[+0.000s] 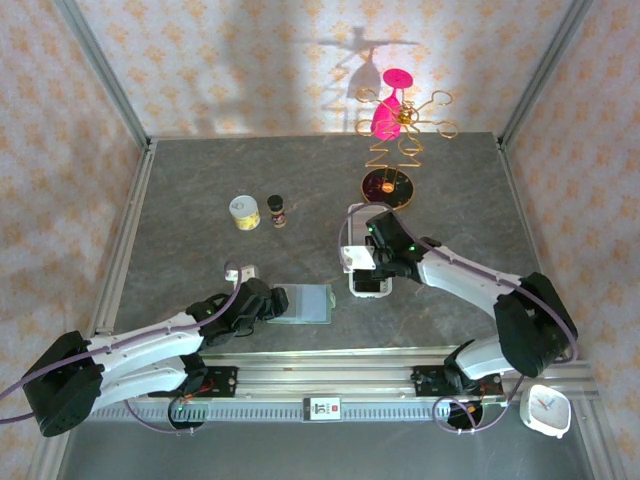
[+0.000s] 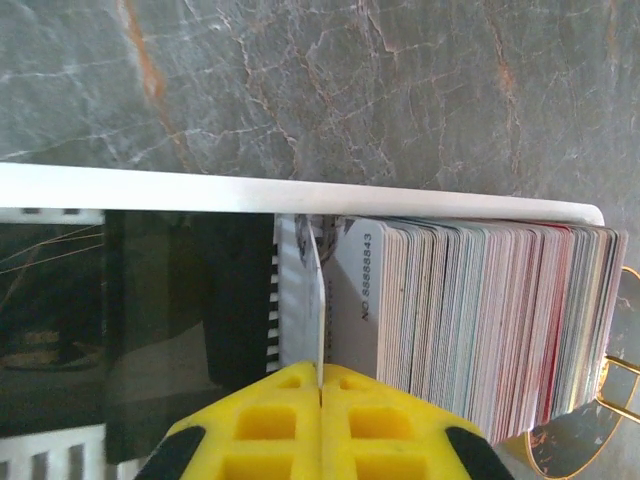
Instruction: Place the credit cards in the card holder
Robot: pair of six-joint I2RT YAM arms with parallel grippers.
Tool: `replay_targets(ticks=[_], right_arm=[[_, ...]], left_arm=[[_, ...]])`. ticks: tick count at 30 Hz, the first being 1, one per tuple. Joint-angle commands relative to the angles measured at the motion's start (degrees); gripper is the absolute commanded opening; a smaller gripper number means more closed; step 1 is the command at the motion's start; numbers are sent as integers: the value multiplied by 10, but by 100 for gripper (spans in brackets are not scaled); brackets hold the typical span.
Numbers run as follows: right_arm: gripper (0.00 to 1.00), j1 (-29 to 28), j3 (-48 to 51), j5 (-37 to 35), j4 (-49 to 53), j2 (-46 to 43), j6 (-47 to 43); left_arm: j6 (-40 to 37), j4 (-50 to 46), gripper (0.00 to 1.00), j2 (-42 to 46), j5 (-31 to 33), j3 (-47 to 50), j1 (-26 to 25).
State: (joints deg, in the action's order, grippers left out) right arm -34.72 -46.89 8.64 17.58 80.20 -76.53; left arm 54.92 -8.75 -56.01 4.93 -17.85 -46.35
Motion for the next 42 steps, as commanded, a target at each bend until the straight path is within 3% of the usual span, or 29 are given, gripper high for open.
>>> replay_targets(ticks=[1, 8, 11, 17, 23, 27, 31, 35, 42], right_arm=[[0, 3, -18, 19, 57, -40, 38], [0, 3, -17, 30, 82, -80, 80], [0, 2, -42, 67, 100, -99, 143], [0, 0, -58, 183, 33, -160, 424], [0, -7, -2, 199, -117, -197, 815], [0, -31, 41, 239, -184, -191, 1029], [0, -126, 105, 144, -270, -193, 1167], [0, -170, 126, 56, -250, -159, 1254], [0, -207, 142, 27, -298, -77, 1294]], left_arm=[[-15, -17, 78, -5, 17, -10, 5], [-27, -19, 79, -15, 16, -21, 6], [-34, -29, 81, -17, 26, -28, 6], [-51, -27, 83, -17, 11, -33, 10], [-69, -28, 79, -48, -11, -44, 11], [-75, -26, 80, -68, -25, -50, 12], [-85, -16, 77, -95, -53, -59, 13], [-98, -23, 75, -123, -58, -72, 13], [-105, -38, 65, -157, -53, -78, 13]])
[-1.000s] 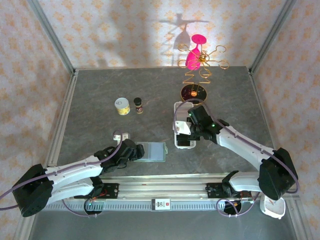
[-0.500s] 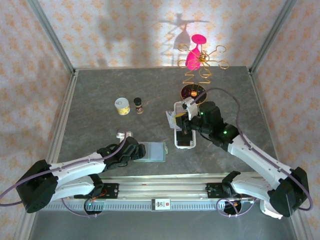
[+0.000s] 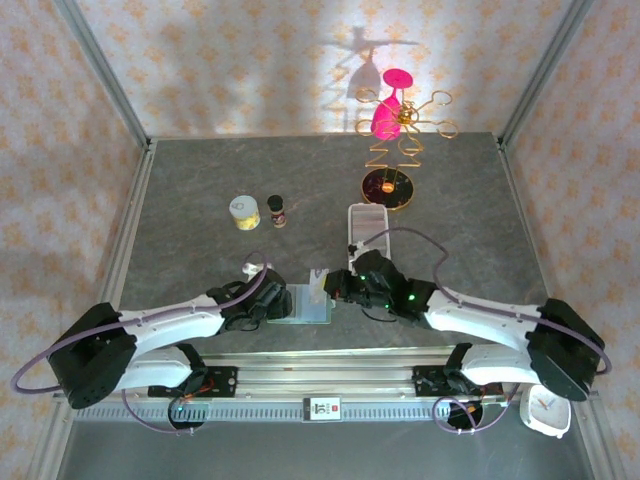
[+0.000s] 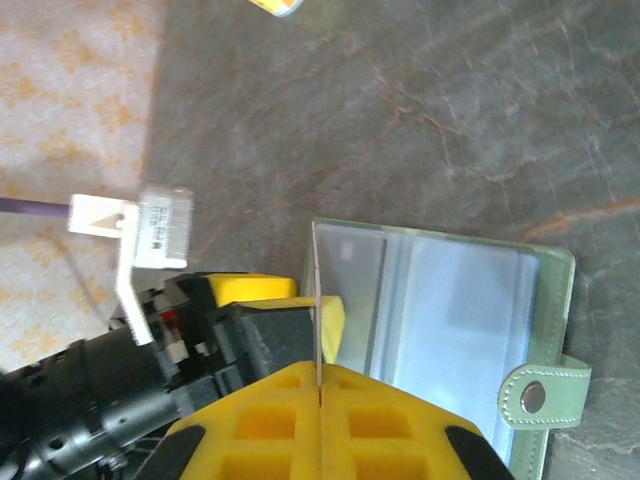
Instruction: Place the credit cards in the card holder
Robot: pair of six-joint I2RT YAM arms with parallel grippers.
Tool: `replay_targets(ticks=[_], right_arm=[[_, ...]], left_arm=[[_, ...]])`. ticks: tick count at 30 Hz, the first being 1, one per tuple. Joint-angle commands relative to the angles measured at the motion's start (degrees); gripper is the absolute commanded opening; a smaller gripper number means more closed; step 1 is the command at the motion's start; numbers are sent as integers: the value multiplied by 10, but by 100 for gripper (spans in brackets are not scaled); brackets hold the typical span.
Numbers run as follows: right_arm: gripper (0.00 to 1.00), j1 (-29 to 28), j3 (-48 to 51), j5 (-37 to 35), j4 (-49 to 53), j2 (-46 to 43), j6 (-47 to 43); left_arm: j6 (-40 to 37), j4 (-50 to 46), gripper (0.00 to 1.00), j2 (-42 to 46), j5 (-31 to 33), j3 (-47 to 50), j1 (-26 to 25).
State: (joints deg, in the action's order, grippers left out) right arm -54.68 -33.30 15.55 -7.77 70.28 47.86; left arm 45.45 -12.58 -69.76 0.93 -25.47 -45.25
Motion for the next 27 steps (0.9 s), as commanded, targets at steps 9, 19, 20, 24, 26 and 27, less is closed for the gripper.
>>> replay_targets(ticks=[9, 19, 20, 24, 26, 27], right_arm=[[0, -17, -25, -29, -101, 141, 62], [0, -24, -34, -21, -143, 183, 82], [0, -25, -33, -23, -144, 184, 83], [0, -26, -29, -17, -153, 196, 90], [0, -27, -28, -15, -151, 203, 91], [0, -27, -28, -17, -151, 205, 92]], left_arm=[[2, 9, 55, -17, -21, 11, 2], [12, 21, 49, -8, -29, 27, 2], [13, 22, 48, -8, -30, 27, 2], [16, 25, 45, -8, -31, 29, 2], [17, 28, 43, -7, -33, 31, 2], [17, 29, 43, -8, -34, 32, 2]])
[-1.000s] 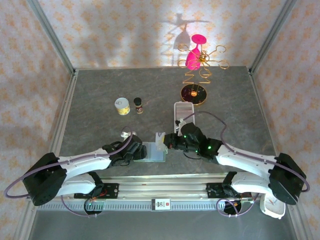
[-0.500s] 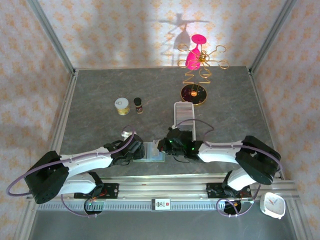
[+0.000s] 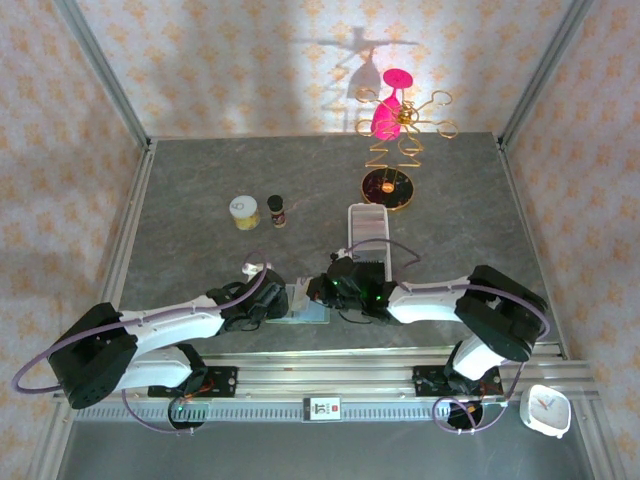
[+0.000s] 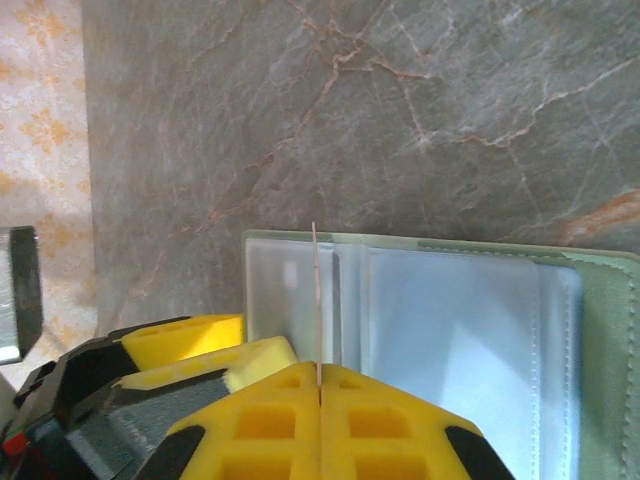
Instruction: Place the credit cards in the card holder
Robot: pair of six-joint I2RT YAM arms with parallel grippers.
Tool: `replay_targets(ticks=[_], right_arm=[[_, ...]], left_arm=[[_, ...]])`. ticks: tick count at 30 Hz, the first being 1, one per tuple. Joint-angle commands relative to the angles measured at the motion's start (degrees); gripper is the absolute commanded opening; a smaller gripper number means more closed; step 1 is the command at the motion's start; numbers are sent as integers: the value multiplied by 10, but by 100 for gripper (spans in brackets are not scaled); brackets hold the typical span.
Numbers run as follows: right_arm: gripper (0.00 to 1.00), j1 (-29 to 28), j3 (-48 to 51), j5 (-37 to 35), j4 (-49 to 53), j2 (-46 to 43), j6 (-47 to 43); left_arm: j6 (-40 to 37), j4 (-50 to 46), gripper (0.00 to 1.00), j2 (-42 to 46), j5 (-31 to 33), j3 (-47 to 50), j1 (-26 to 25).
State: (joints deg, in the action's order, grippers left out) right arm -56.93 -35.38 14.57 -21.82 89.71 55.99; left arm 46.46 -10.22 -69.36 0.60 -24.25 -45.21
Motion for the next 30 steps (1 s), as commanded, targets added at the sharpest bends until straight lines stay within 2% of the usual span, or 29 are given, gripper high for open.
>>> replay_targets(ticks=[1, 10, 12, 30], right_arm=[[0, -5, -7, -8, -10, 12, 10], [0, -9, -4, -20, 19, 16, 5], [0, -9, -3, -20, 21, 16, 4], [0, -13, -37, -16, 75, 31, -32]], left_arm=[[8, 6, 43, -12, -32, 20, 2], [12, 10, 38, -7, -31, 26, 1], [13, 14, 35, -7, -32, 28, 1], [20, 21, 36, 6, -37, 33, 2]])
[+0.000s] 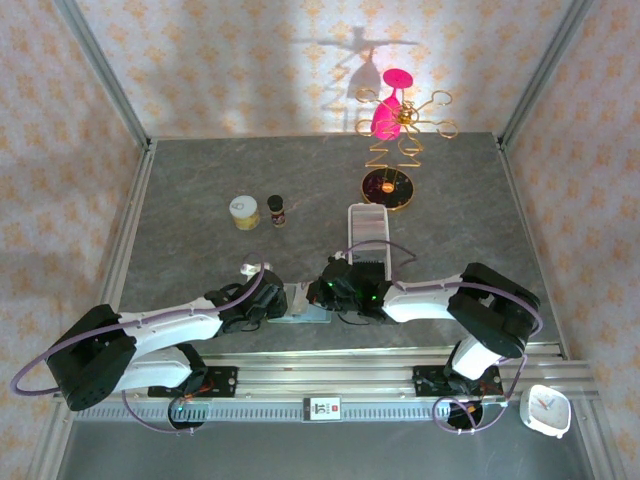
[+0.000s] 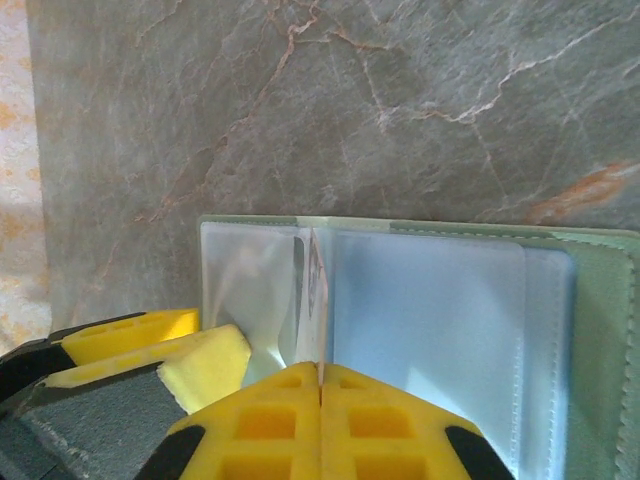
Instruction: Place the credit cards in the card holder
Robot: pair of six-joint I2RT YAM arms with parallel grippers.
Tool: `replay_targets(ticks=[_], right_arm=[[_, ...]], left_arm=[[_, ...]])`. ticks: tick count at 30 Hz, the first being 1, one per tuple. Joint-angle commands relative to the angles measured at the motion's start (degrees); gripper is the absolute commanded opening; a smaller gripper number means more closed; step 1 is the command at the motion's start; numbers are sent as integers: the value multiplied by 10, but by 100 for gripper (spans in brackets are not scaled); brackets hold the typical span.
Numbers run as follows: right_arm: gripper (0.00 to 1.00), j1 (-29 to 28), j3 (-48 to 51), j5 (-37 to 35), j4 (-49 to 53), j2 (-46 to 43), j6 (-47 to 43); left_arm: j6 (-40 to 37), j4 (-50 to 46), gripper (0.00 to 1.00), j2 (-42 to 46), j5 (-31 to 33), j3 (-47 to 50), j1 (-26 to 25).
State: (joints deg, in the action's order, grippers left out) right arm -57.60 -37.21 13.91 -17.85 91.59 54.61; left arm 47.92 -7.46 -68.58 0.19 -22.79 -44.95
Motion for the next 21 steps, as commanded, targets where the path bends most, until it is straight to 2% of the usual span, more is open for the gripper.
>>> replay_targets(ticks=[1, 7, 21], right_arm=[[0, -6, -21, -11, 36, 13, -20], [0, -7, -23, 19, 32, 23, -14], [0, -8, -13, 56, 43, 23, -1]], left_arm=[[6, -5, 37, 0, -34, 20, -1], [15, 2, 43, 11, -37, 26, -1], [39, 26, 44, 17, -29, 49, -1]])
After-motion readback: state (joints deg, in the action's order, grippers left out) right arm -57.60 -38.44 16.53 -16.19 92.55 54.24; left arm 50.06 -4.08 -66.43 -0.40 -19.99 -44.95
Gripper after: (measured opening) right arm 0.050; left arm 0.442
